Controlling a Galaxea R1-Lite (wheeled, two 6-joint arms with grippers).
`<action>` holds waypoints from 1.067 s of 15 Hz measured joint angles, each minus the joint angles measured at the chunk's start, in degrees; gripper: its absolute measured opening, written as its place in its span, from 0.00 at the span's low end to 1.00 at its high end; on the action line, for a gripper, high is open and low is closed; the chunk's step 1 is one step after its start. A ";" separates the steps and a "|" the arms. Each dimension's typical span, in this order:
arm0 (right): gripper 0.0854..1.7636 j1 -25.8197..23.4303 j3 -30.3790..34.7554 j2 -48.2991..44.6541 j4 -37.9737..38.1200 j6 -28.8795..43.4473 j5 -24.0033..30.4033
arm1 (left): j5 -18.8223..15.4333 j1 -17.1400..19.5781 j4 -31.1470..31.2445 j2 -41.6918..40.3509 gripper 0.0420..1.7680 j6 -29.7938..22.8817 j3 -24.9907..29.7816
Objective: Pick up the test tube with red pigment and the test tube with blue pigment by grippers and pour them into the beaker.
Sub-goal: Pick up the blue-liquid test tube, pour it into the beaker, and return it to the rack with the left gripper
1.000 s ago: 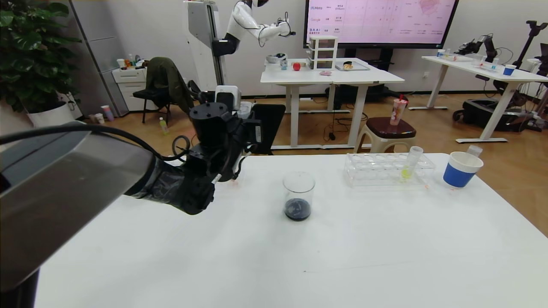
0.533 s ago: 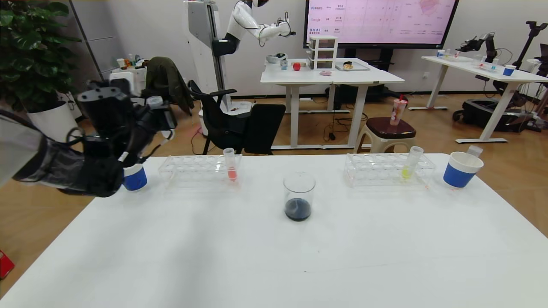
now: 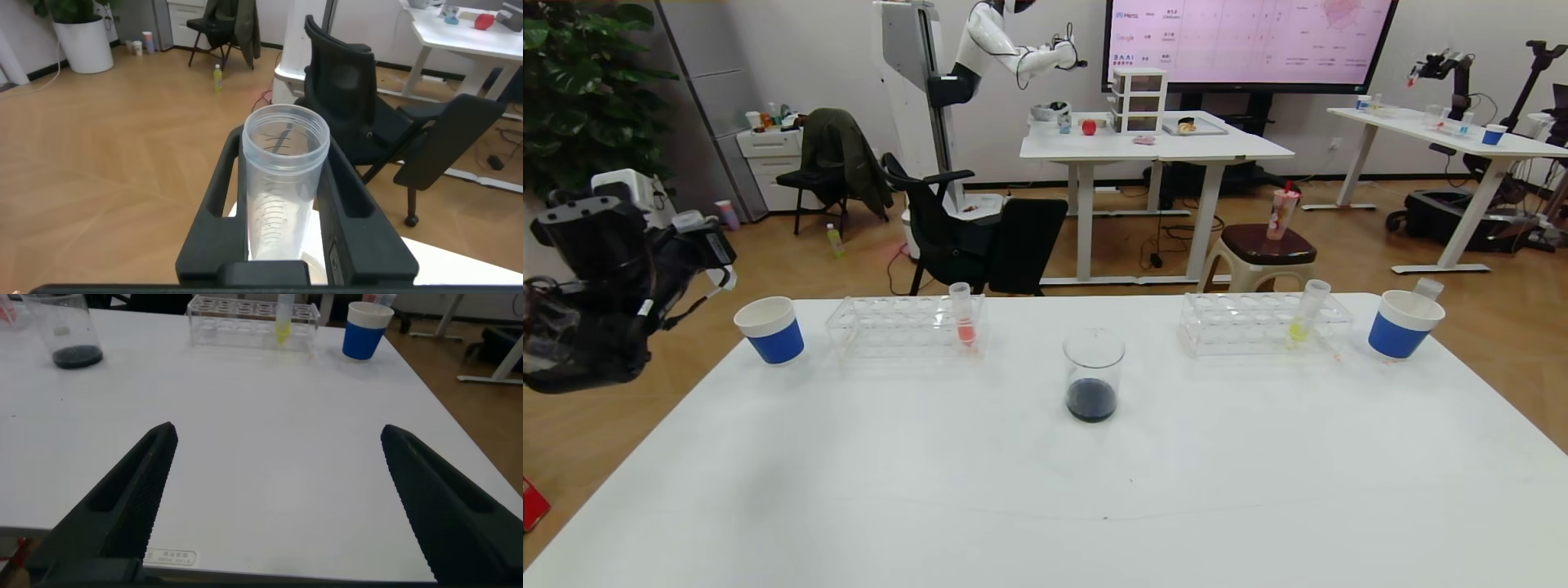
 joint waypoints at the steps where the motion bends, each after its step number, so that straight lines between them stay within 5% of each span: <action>1: 0.98 -0.02 0.00 0.00 0.00 0.02 0.00 | 0.04 -0.02 -0.05 1.18 0.27 -0.44 -0.46; 16: 0.98 -0.02 0.00 0.00 0.02 0.02 0.02 | 0.44 -2.04 -11.82 14.40 0.27 -0.63 1.38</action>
